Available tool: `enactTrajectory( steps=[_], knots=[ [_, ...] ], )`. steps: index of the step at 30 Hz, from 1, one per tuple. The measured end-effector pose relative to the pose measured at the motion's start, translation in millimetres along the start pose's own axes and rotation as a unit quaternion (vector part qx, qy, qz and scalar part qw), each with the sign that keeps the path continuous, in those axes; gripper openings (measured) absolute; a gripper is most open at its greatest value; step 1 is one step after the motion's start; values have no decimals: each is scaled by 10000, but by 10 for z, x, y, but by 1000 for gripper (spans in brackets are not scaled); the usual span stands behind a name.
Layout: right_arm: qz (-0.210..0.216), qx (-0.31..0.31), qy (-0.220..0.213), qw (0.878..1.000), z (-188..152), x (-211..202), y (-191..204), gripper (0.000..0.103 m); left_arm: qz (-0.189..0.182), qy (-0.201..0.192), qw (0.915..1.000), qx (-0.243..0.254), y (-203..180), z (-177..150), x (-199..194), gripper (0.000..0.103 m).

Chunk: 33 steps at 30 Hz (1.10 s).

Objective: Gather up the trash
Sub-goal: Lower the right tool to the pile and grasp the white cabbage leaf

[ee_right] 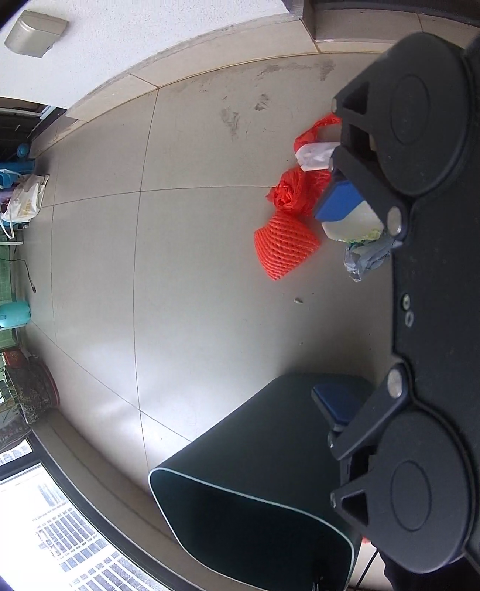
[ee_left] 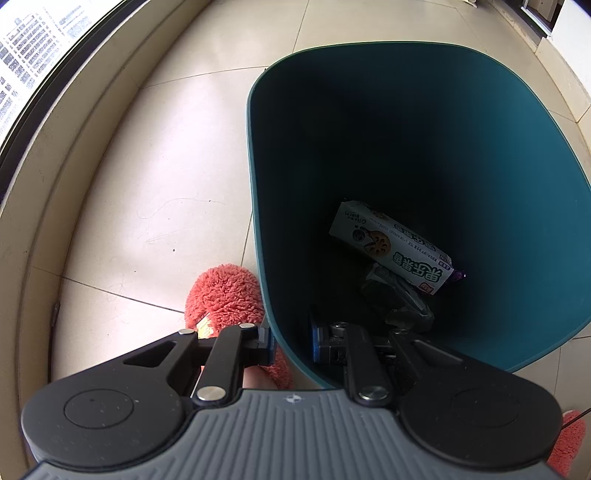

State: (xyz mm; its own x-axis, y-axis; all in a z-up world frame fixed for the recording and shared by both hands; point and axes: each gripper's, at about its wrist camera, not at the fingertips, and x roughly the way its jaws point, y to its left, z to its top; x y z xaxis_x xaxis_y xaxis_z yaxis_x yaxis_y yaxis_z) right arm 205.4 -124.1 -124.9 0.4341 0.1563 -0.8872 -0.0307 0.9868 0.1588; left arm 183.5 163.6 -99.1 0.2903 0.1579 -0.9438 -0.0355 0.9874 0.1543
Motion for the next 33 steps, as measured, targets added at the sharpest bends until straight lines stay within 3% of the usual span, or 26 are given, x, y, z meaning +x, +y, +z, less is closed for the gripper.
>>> enactTrajectory(
  steps=[6, 10, 15, 20, 24, 29, 33],
  knots=[
    [-187, 592, 519, 9967, -229, 554, -343, 90, -1, -3, 10000, 25, -14, -9, 2, 16],
    [-218, 824, 619, 9944, -283, 762, -495, 80, -30, 4, 10000, 31, -9, -12, 9, 16],
    [-310, 577, 931, 9935, -302, 1038, -494, 71, -108, 71, 9999, 35, -5, -6, 35, 16],
    [-536, 303, 1179, 9911, -349, 1286, -501, 52, -85, 92, 9999, 98, -26, -16, 64, 16],
    [-718, 48, 1270, 9893, -392, 1443, -480, 43, -108, 98, 9998, 97, -26, -18, 75, 16],
    [-776, 58, 1251, 9891, -396, 1509, -521, 17, -117, 123, 9998, 97, -17, -15, 88, 16],
    [-816, 11, 1124, 9903, -360, 1411, -538, 5, -99, 142, 9998, 100, -21, -13, 117, 16]
  ],
)
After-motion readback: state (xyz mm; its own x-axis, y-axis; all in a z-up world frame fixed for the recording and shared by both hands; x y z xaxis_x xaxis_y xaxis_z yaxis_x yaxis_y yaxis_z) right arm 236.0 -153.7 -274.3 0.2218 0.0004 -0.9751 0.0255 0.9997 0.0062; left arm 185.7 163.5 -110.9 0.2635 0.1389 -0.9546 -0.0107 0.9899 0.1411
